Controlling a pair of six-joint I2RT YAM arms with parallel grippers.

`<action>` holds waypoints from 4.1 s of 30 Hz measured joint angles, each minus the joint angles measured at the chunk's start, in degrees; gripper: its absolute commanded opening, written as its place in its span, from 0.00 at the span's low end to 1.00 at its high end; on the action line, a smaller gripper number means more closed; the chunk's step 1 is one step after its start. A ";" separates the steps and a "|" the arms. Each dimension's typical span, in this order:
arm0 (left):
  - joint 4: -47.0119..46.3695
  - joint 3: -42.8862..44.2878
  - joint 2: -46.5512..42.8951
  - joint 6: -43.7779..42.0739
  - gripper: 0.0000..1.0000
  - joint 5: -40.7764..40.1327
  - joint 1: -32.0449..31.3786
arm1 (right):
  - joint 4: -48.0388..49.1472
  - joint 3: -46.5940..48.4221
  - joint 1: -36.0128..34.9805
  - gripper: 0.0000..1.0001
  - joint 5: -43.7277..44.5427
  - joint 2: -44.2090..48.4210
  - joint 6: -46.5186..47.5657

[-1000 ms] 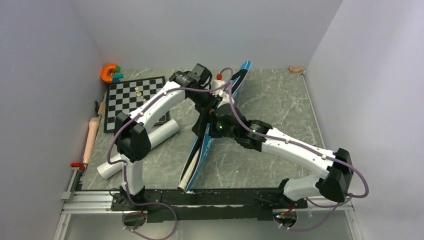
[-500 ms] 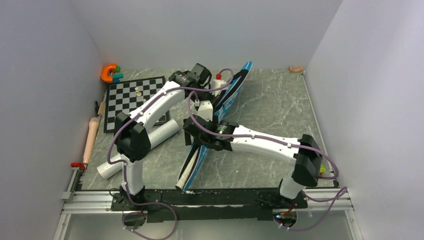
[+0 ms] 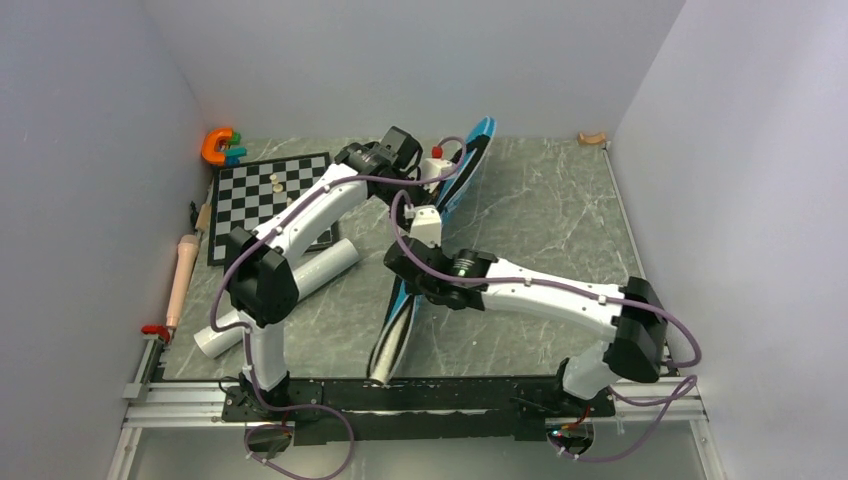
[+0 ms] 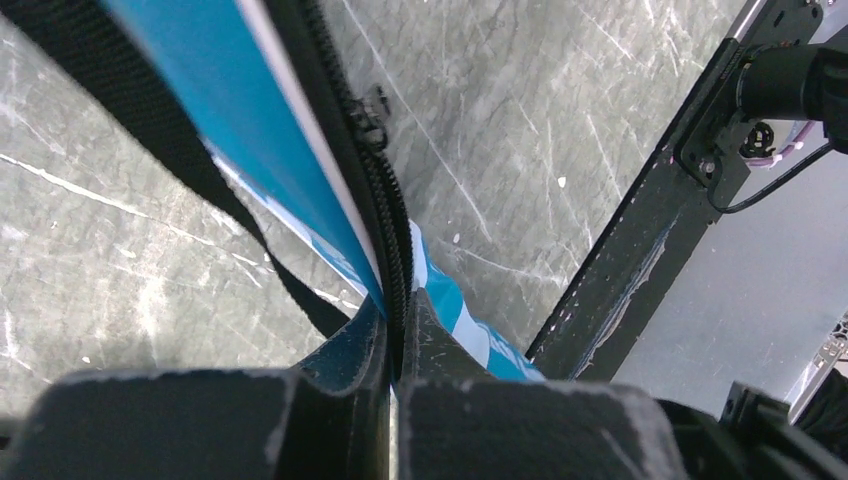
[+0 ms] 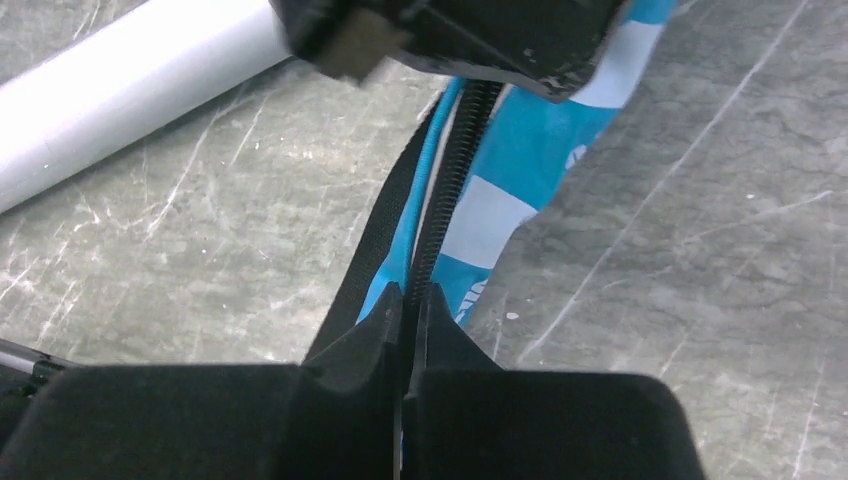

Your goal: Pack up the badminton gear

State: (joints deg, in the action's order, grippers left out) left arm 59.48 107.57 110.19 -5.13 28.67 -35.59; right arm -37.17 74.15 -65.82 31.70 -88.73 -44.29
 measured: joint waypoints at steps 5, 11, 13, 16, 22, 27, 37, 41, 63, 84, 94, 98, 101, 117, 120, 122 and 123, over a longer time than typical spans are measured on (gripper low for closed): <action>-0.72 -0.52 -1.77 0.07 0.08 0.79 -0.07 | 3.15 -5.79 -0.02 0.00 0.79 6.45 3.76; -2.12 -0.52 -3.13 -1.20 0.55 1.81 0.13 | 3.96 -8.50 -0.46 0.00 4.63 9.38 10.84; -2.08 -0.52 -4.02 -2.05 0.60 2.21 0.59 | 3.85 -10.03 -0.48 0.00 7.10 10.38 14.36; -1.31 -0.52 -6.34 -3.21 0.64 2.86 1.49 | 4.09 -14.36 -0.17 0.00 10.40 13.66 21.35; -0.68 -0.52 -11.85 -5.99 0.65 6.03 4.96 | 8.28 -20.52 0.02 0.00 14.43 20.50 35.74; 0.50 -0.52 -15.17 -10.82 0.64 9.49 9.51 | 14.88 -24.81 0.11 0.00 12.92 24.65 47.93; 1.14 -8.72 -25.90 -37.33 0.81 7.82 12.20 | 21.94 -30.95 -2.49 0.00 7.02 29.66 65.94; 0.15 -10.82 -27.41 -45.70 0.82 4.83 12.17 | 23.82 -32.06 -5.22 0.00 7.15 29.07 70.01; 13.14 -0.33 -9.97 -81.48 0.83 -1.68 11.15 | 38.32 -39.52 -10.49 0.00 17.62 26.08 86.62; 7.39 -5.55 -5.62 -84.83 0.38 -10.16 8.13 | 42.86 -42.12 -13.00 0.00 20.44 24.61 87.56; 1.38 -11.47 -9.07 -82.12 0.00 -11.23 7.26 | 42.71 -42.86 -12.98 0.03 21.40 24.96 81.42; -0.09 -13.84 -11.06 -80.28 0.00 -11.50 6.95 | 42.97 -44.02 -13.03 0.28 21.31 27.17 77.48; -1.38 -14.58 -11.87 -77.24 0.00 -12.09 6.60 | 43.47 -45.13 -12.90 0.39 21.14 32.68 73.05; -7.04 -16.09 -16.74 -57.57 0.00 -13.94 6.69 | 36.41 -36.26 16.85 0.68 -4.22 47.19 36.09; -7.98 -18.03 -18.62 -56.24 0.00 -13.49 6.62 | 35.43 -32.28 24.59 0.71 -15.56 44.00 29.66; -8.07 -18.91 -19.34 -55.74 0.00 -13.46 6.62 | 35.45 -30.05 27.96 0.73 -22.71 41.48 26.64; -8.17 -19.26 -19.56 -55.52 0.00 -13.51 6.60 | 35.54 -28.96 29.94 0.74 -26.99 40.02 25.07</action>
State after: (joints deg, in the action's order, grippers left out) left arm 51.31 88.31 90.63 -60.64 15.16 -28.99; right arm -1.63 45.19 -35.88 4.71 -48.71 -19.22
